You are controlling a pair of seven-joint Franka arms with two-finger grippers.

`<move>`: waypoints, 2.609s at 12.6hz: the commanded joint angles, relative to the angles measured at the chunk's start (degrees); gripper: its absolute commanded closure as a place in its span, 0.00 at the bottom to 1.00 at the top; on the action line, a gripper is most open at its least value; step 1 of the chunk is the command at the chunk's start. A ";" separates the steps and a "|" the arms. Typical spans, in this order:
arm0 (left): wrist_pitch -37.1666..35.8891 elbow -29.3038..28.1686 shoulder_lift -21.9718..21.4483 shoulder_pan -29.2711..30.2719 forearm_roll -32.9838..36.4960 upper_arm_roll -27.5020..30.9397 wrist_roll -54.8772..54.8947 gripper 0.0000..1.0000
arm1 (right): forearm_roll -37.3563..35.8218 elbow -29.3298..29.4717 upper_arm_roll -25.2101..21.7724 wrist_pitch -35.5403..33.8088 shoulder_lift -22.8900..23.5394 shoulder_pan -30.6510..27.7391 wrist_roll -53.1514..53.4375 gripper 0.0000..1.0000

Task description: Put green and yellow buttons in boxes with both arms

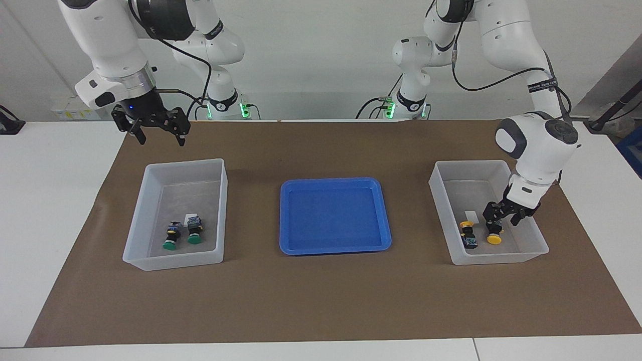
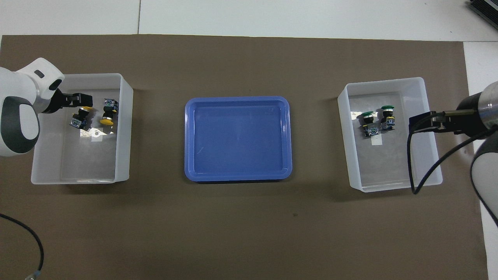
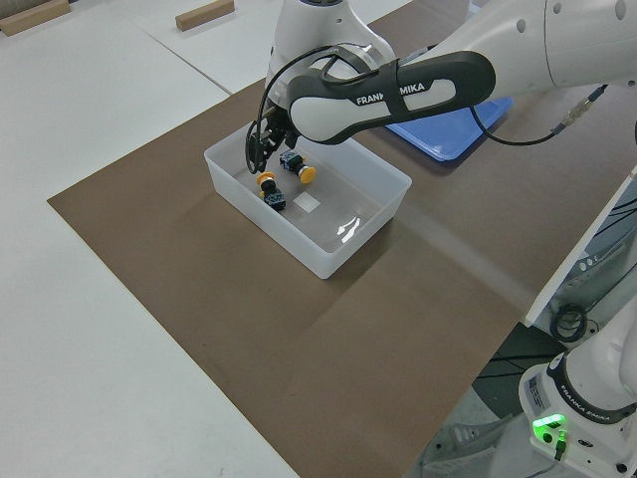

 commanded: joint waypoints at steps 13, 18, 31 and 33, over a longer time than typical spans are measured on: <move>-37.34 20.60 -7.53 -10.96 3.09 -0.69 -7.45 0.03 | 1.77 0.50 0.80 -0.79 0.60 -1.14 -1.43 0.00; -37.70 15.06 -12.37 -10.26 3.18 -0.70 -4.20 0.00 | 1.77 0.59 0.80 -0.88 0.60 -1.14 -1.43 0.00; -34.45 13.30 -13.52 -10.34 3.18 -0.69 -4.72 0.00 | 1.77 0.59 0.80 -0.88 0.60 -1.14 -1.43 0.00; -34.28 13.30 -13.52 -10.87 3.18 -0.61 -5.16 0.00 | 1.77 0.50 0.80 -0.88 0.60 -1.14 -1.43 0.00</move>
